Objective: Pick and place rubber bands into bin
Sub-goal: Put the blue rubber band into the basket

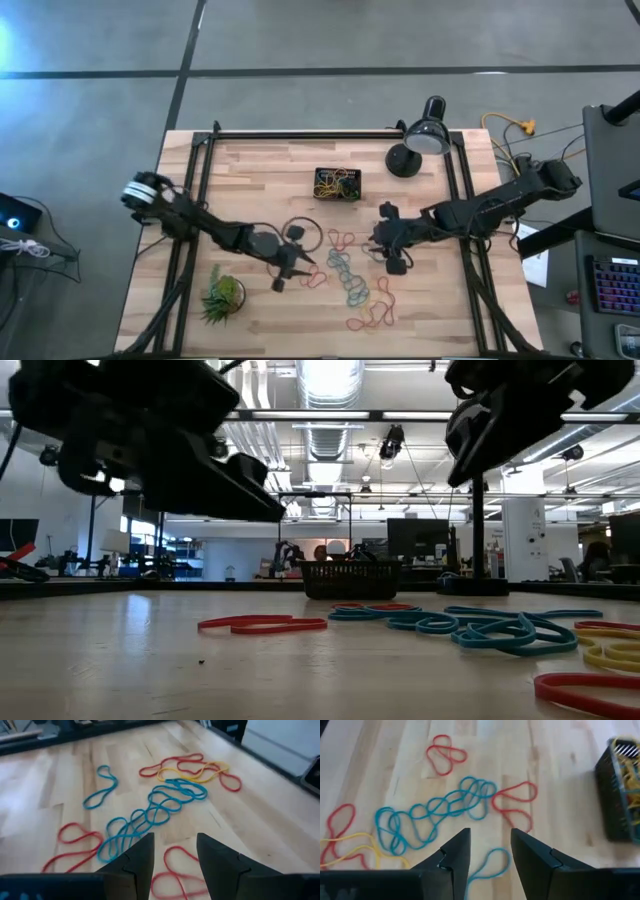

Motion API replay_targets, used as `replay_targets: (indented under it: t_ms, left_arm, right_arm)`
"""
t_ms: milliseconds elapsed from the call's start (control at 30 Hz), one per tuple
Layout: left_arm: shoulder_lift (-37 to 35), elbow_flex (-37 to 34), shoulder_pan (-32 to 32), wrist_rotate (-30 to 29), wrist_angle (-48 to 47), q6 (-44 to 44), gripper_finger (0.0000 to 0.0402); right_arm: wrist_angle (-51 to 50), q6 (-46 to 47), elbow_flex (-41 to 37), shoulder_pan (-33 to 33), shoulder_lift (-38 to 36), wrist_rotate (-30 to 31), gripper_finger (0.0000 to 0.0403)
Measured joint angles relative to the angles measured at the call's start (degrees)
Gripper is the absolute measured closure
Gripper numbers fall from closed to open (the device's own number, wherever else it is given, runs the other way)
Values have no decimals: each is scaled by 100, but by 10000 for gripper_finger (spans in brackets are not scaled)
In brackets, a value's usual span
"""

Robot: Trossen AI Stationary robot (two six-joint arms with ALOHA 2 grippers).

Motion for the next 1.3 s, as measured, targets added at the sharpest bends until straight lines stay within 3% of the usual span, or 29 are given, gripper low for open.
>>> replay_targets:
  t_ms: [200,467,567,867,1067,1300]
  left_arm:
    - [900,938,21,-2,-195,496,269]
    - [1747,2540,40,-228,-2543,1321,269]
    - [1982,2963,40,-407,-2977,1511,269]
    - [2082,3243,183,-641,-3169,1663,269]
    - [2093,3347,383,63,-3421,1449,269]
    - [2154,3391,476,162,-3595,1447,269]
  right_arm:
    - [0,560,-150,314,0,25,277]
    - [14,739,-163,920,0,799,286]
    - [25,831,-164,1141,0,1083,290]
    - [4,900,-178,1611,0,1516,305]
    - [-8,884,-178,1620,0,1532,317]
    - [-7,810,-180,1617,0,1609,331]
